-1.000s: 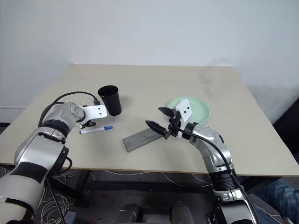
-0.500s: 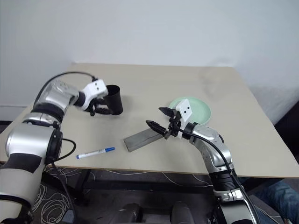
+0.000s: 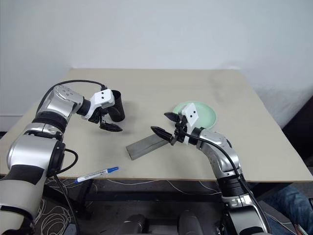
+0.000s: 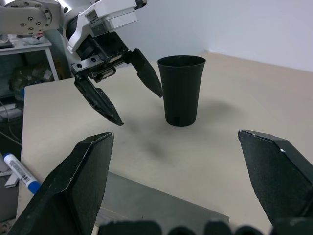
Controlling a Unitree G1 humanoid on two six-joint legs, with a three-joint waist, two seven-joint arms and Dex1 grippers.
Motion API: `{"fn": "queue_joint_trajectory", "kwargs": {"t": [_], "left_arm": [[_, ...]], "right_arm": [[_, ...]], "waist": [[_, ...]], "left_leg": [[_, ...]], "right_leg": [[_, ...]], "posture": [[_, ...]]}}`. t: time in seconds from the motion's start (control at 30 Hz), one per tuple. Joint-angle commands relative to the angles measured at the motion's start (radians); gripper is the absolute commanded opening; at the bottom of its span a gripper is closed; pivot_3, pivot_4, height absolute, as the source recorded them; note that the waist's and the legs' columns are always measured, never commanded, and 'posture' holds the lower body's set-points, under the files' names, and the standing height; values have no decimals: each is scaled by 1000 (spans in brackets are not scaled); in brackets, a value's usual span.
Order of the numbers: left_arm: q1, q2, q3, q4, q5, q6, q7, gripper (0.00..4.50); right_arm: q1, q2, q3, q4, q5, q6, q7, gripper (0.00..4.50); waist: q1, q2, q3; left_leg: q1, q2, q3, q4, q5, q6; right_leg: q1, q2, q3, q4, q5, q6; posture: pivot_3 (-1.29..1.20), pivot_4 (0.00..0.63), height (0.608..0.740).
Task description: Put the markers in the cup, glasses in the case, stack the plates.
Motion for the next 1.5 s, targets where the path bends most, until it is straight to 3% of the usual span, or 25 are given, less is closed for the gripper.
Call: {"fn": "queue_joint_trajectory", "kwargs": {"t": [0.03,0.3,0.63,0.87,0.97,1.27,1.5], "left_arm": [[-2,7,6,-38,-16,-10,12,4491],[0,19,-6,-52,-12,-17,-57,4491],[30,102,-118,-128,-12,6,-215,4491],[67,196,-362,-287,-213,55,-216,4491],[69,210,-406,-318,-257,77,-216,4491],[86,453,-772,-687,-633,224,-216,4491],[73,548,-902,-874,-778,307,-216,4491]], "right_arm": [[-26,1,-10,-14,-1,-26,9,4409],[-26,3,-13,-15,-6,-24,12,4409],[-36,1,-13,5,-13,-30,23,4409],[-60,13,-4,41,-25,-46,31,4409],[-75,-8,6,39,-29,-55,68,4409],[-91,-37,0,73,-39,-70,98,4409],[-90,-27,8,76,-40,-72,96,4409]], "waist": [[0,0,0],[0,0,0],[-3,0,0],[-2,0,0],[0,0,0],[-3,1,1],[1,1,1]], "left_leg": [[0,0,0,0,0,0],[0,0,0,0,0,0],[0,0,0,0,0,0],[0,0,0,0,0,0],[-1,0,-1,0,0,0],[-1,1,0,-2,0,0],[-1,1,0,-1,0,0]], "right_leg": [[0,0,0,0,0,0],[0,0,0,0,0,0],[0,0,0,0,0,0],[-1,0,0,0,0,0],[-1,0,0,0,0,0],[-4,0,2,1,0,-1],[-3,0,1,2,0,-1]], "posture": [[0,0,740],[0,0,740],[0,0,740],[0,0,740],[0,0,740],[0,0,740],[0,0,740]]}}
